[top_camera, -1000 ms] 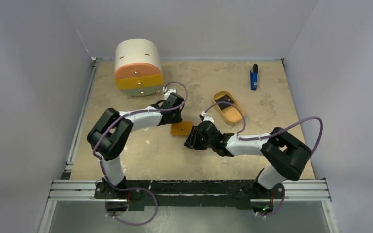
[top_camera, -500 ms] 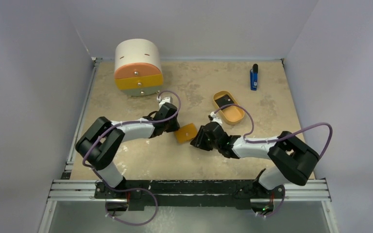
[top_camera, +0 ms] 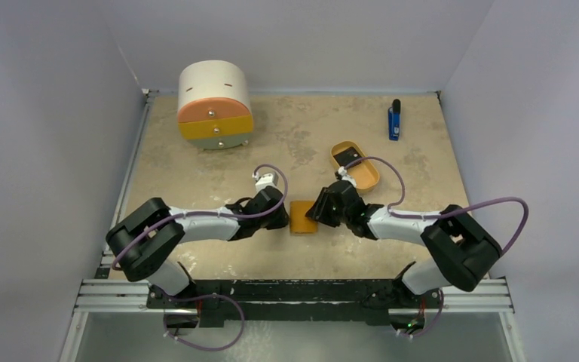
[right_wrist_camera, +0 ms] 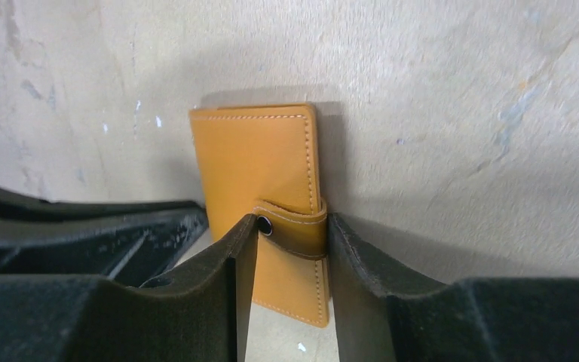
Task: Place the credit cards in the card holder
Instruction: Adjust the card holder at the center of the board.
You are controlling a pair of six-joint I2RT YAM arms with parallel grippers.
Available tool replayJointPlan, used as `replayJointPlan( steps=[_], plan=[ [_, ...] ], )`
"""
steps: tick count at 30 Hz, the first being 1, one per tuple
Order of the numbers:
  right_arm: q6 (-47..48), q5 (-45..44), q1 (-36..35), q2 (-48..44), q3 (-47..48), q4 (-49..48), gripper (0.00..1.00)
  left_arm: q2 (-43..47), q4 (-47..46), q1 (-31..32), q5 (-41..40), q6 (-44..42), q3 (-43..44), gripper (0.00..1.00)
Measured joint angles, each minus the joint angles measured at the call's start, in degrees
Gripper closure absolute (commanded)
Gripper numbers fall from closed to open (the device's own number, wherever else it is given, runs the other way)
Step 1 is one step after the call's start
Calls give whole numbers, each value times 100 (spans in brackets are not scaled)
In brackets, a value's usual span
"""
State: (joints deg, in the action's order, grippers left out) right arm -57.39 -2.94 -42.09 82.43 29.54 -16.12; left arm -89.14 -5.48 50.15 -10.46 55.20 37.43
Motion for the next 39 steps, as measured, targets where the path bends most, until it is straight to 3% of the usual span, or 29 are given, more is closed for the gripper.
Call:
replayJointPlan(
  steps=[10,14,27,33,39],
  plan=[
    [1005,267,138,437,844,577,59,219,-39,175,13,254,-249,86],
    [1172,271,133,450,975,706,54,247,-22,199,20,278,-267,85],
    [1217,302,-4,-140,400,870,49,393,654,238,-317,138,-55,85],
    [1412,-125,-240,-717,625,1473,52,968,949,238,-498,127,-46,83],
    [1755,-538,-529,-439,1410,1875,55,1453,503,177,-501,304,-46,89]
  ],
)
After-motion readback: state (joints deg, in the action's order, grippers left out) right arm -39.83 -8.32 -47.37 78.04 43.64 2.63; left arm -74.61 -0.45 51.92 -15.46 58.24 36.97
